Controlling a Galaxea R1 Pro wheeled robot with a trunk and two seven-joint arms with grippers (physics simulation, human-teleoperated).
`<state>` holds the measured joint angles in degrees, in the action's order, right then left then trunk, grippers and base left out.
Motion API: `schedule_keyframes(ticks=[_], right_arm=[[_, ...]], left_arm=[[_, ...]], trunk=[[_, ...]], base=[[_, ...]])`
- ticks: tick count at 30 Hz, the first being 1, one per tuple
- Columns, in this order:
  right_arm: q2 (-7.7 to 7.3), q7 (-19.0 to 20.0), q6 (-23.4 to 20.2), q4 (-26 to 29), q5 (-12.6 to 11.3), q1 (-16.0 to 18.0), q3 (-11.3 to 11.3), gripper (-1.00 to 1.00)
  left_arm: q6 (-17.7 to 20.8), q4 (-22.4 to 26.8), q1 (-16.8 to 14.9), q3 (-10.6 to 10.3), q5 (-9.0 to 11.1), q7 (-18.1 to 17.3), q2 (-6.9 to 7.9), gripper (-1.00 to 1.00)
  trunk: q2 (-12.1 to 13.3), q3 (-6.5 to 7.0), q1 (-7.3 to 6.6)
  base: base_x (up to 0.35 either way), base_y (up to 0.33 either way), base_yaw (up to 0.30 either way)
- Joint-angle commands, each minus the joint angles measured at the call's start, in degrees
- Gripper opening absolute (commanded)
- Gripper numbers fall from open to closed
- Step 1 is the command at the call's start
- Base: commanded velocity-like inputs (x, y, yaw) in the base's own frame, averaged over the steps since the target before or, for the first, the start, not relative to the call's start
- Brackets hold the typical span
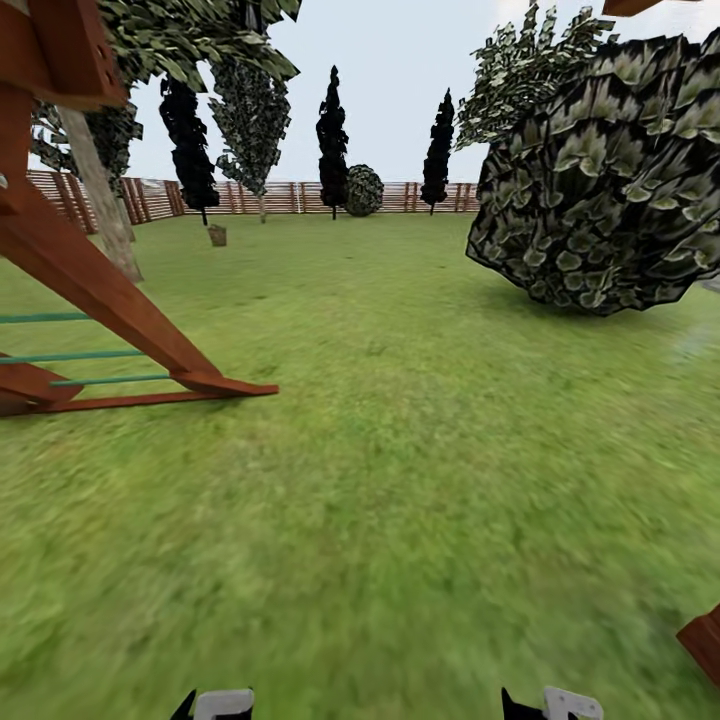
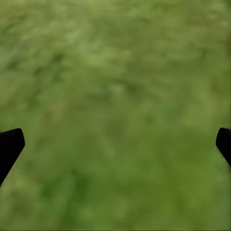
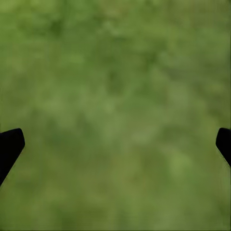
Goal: Take the three Easter eggs out of the wicker basket on the lawn in the garden, then place them on the lawn next to a single tree (choose any tree) so that all three eggs are next to the same tree and none are left in the basket.
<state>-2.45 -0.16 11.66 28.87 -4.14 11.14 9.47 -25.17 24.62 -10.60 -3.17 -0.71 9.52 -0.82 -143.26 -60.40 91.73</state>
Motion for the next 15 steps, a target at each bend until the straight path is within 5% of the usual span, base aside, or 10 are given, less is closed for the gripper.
schedule_keyframes(ticks=[1, 15], right_arm=[[-0.01, 0.0, 0.2, -0.1, -0.4, 0.0, -0.1, 1.00], [-0.01, 0.0, 0.2, -0.2, -0.4, 0.0, -0.2, 1.00]], left_arm=[[-0.1, -0.1, 0.0, -0.3, -0.1, 0.5, 0.03, 1.00], [-0.2, -1.1, 0.0, -0.7, -0.1, 0.5, -0.03, 1.00]], trunk=[[0.0, -0.05, 0.02], [0.0, 0.08, 0.02]], base=[[0.337, 0.000, 0.000], [0.337, 0.000, -0.071]])
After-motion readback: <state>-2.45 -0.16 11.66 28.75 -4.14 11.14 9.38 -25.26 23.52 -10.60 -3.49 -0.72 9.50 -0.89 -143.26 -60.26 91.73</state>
